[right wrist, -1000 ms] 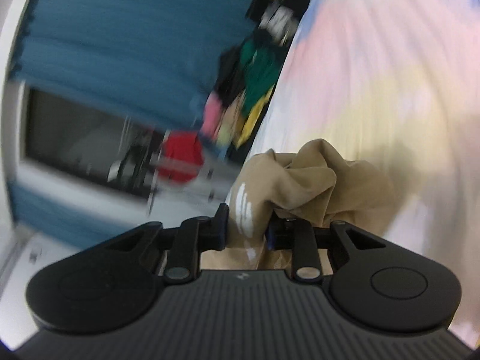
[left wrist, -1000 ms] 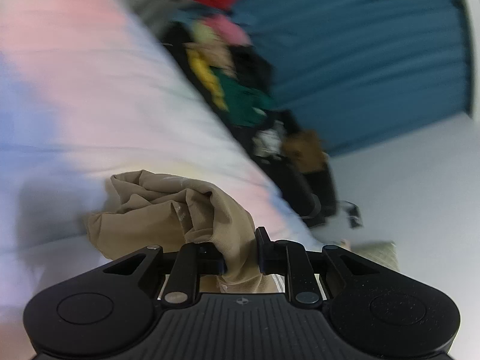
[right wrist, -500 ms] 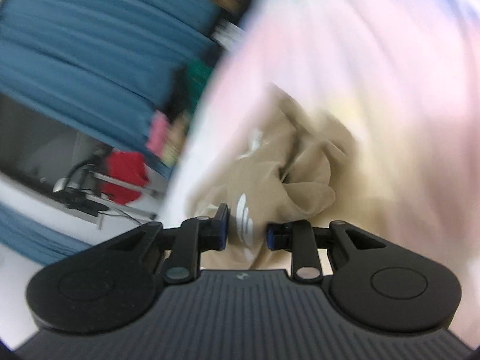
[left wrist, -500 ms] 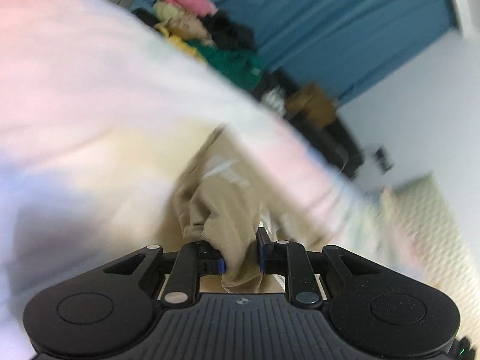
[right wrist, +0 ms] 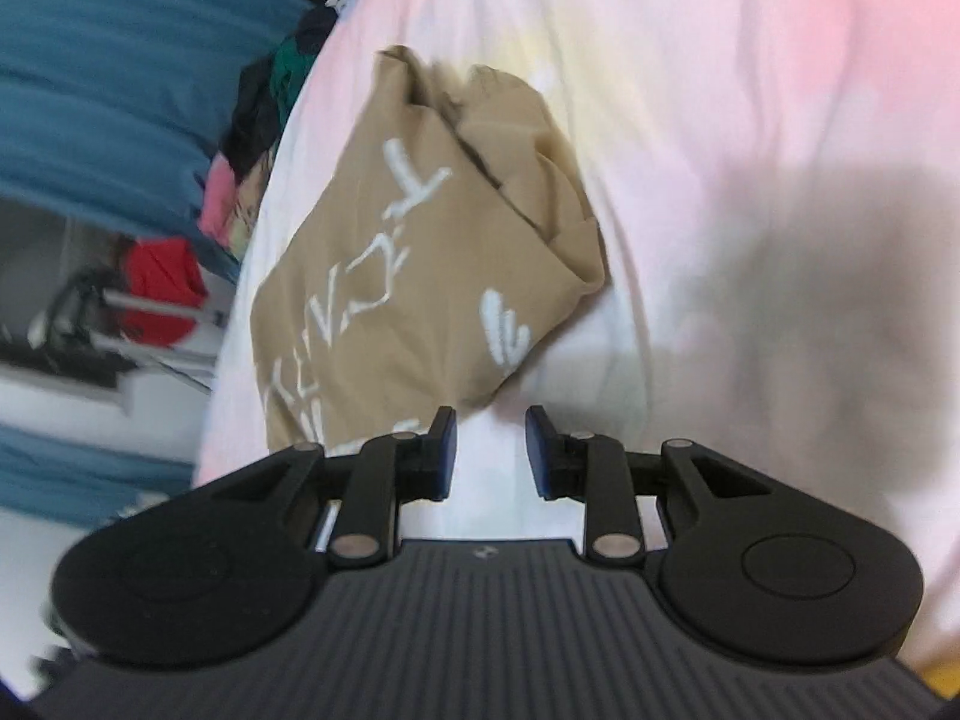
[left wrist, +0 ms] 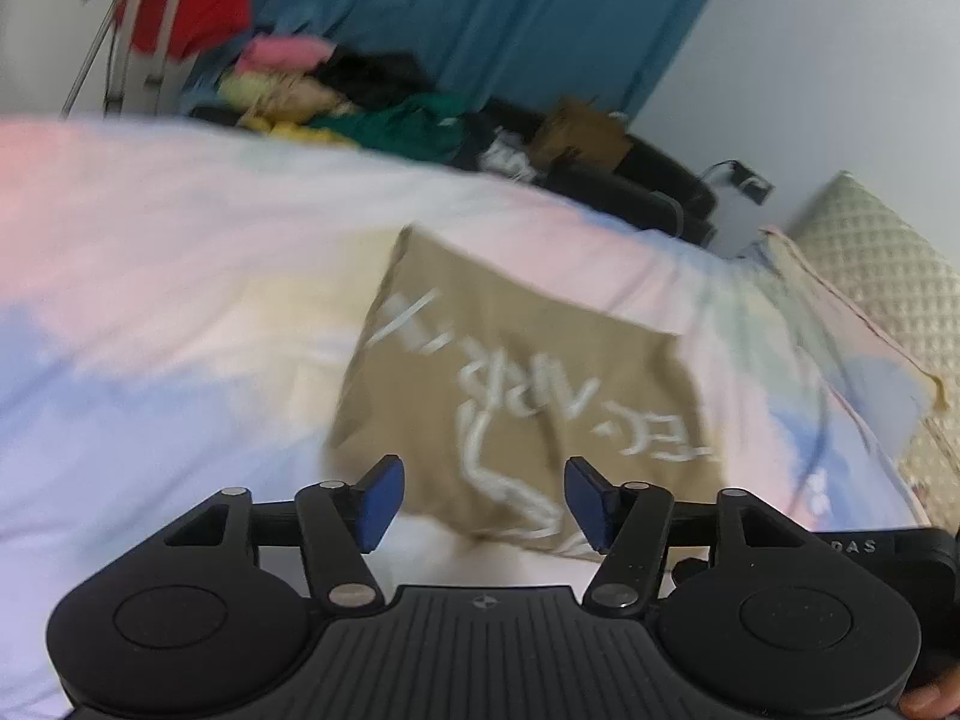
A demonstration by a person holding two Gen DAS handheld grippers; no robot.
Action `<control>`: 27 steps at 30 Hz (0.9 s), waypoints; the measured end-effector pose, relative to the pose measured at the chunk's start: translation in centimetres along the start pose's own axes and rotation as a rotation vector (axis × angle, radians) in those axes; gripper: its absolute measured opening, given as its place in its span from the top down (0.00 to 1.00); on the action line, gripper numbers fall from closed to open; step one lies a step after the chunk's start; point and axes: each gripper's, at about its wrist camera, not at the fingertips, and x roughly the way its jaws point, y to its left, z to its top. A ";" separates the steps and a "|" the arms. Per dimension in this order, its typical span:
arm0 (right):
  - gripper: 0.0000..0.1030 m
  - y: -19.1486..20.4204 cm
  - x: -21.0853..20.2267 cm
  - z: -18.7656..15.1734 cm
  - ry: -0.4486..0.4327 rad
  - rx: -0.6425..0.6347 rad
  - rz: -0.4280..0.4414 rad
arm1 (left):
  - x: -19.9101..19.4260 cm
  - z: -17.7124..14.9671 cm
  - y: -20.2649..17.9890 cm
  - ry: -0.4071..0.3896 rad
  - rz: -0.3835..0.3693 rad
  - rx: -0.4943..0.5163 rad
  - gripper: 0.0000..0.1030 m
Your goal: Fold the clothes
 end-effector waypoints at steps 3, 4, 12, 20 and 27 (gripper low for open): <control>0.71 0.8 -3.7 -0.6 -0.041 -0.107 0.001 | -3.2 0.7 -1.7 -0.046 0.001 0.057 0.19; 0.68 1.4 -4.8 -0.8 -0.056 -0.142 0.005 | -4.8 0.8 -2.4 -0.060 0.005 0.079 0.19; 0.10 7.4 -14.1 -2.9 -0.282 -0.393 0.105 | -16.0 1.5 -6.4 -0.190 0.029 0.205 0.00; 0.10 10.1 -21.3 -8.1 -0.433 -0.623 0.109 | -25.8 -0.7 -8.0 -0.304 0.058 0.274 0.00; 0.10 8.8 -24.2 -13.5 -0.528 -0.737 0.132 | -30.7 -4.7 -8.2 -0.357 0.082 0.320 0.00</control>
